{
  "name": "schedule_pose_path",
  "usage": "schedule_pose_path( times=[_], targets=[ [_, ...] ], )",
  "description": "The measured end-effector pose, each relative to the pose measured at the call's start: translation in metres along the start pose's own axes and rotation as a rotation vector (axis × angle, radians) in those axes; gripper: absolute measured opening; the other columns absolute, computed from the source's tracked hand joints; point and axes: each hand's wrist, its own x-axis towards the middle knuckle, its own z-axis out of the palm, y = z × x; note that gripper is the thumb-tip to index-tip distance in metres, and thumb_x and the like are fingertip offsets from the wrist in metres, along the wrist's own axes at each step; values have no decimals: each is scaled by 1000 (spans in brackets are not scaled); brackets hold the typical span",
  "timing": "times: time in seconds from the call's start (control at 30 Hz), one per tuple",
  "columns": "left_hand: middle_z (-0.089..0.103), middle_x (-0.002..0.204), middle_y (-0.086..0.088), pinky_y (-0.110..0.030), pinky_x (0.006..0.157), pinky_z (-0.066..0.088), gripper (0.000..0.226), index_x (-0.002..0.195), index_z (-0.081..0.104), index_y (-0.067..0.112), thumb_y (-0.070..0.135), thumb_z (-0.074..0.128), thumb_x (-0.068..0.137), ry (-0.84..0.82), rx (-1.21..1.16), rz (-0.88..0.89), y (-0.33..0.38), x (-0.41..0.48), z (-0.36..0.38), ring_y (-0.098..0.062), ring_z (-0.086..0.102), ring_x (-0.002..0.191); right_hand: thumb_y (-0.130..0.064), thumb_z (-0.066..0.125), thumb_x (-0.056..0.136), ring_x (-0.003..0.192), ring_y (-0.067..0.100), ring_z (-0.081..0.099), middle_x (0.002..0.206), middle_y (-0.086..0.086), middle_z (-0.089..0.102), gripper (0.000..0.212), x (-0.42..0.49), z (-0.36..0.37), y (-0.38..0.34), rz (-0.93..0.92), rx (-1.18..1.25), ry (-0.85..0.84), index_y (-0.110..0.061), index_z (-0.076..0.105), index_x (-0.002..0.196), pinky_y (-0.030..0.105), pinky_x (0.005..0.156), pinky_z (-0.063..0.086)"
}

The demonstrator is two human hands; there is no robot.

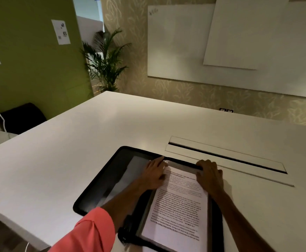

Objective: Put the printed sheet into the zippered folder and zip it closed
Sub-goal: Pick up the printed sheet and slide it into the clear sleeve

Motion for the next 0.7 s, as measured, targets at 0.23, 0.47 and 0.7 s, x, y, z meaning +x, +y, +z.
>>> schedule_pose_path(
  times=[0.23, 0.47, 0.7],
  targets=[
    [12, 182, -1, -49, 138, 12, 59, 169, 28, 19, 42, 39, 116, 115, 41, -173, -45, -47, -13, -23, 15, 169, -26, 67, 94, 136, 20, 48, 138, -5, 57, 42, -33, 29, -90, -109, 85, -20, -28, 60, 135, 46, 113, 40],
    [10, 182, -3, -50, 138, 10, 57, 166, 30, 20, 42, 38, 115, 126, 57, -249, -112, -87, -27, -22, 8, 171, -41, 61, 99, 147, 23, 40, 152, 0, 50, 48, -54, 64, -173, -73, 11, -63, -27, 54, 144, 50, 119, 35],
    [25, 177, -10, -49, 136, 19, 55, 165, 34, 16, 38, 41, 115, 166, 31, -307, -177, -113, -40, -28, 22, 167, -48, 50, 105, 149, 26, 40, 157, 5, 48, 51, -60, 93, -233, -47, -36, -47, -23, 52, 149, 50, 123, 32]
  ],
)
